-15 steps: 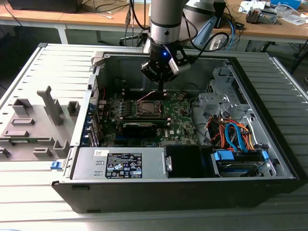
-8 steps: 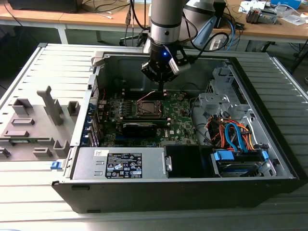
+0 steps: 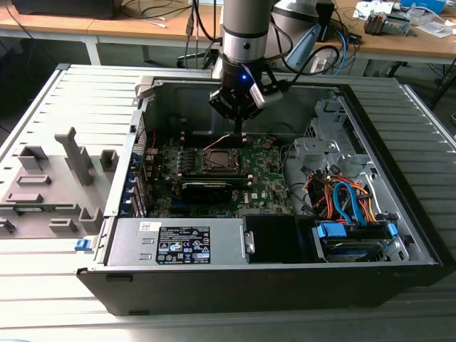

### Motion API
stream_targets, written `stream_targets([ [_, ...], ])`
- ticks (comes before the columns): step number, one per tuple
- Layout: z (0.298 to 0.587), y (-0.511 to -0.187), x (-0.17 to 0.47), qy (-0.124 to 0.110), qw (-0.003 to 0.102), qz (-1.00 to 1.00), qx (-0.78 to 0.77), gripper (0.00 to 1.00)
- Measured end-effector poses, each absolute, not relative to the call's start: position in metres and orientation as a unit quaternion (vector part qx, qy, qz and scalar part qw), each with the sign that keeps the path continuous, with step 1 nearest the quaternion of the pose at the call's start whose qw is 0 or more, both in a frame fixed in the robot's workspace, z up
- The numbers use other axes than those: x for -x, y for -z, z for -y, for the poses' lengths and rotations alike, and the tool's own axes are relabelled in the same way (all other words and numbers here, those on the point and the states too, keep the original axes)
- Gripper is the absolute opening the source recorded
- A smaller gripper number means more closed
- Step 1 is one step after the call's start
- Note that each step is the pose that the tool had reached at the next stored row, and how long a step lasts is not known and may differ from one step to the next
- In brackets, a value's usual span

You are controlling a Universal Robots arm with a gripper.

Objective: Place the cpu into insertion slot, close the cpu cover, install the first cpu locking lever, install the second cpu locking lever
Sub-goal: 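Install the first cpu locking lever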

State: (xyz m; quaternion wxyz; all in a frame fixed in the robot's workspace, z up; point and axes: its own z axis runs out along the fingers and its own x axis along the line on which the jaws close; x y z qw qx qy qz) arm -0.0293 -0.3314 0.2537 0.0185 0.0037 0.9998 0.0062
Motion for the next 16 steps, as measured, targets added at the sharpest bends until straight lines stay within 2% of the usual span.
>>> stream_targets([
  [16, 0.331, -0.254, 0.046, -0.006, 0.019, -1.000, -0.004, 0.11],
])
